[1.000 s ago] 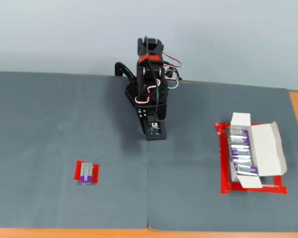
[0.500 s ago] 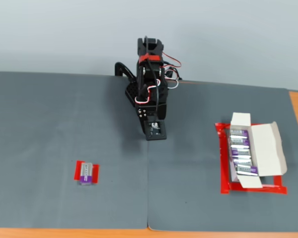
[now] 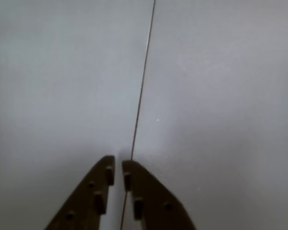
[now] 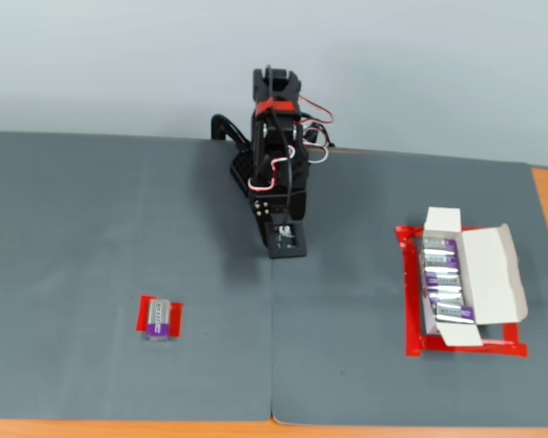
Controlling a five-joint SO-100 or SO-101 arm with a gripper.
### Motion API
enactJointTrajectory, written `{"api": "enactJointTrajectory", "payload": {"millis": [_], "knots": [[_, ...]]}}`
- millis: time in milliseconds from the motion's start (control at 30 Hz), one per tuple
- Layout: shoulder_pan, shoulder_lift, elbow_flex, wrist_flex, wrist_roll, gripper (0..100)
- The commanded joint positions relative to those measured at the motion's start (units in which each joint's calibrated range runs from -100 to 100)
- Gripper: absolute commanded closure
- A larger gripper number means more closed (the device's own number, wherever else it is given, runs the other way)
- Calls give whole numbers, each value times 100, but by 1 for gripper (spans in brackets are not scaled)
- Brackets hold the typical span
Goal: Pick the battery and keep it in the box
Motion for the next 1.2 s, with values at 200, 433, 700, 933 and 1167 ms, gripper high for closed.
{"api": "enactJointTrajectory", "payload": {"millis": [200, 433, 700, 933, 1167], "knots": [[65, 2221, -1541, -1365, 21, 98], [177, 3984, -3151, -1435, 16, 98], [1221, 5544, -5032, -1426, 126, 98], [1997, 6485, -5937, -1504, 772, 98], [2594, 7341, -6561, -1504, 1194, 98]]}}
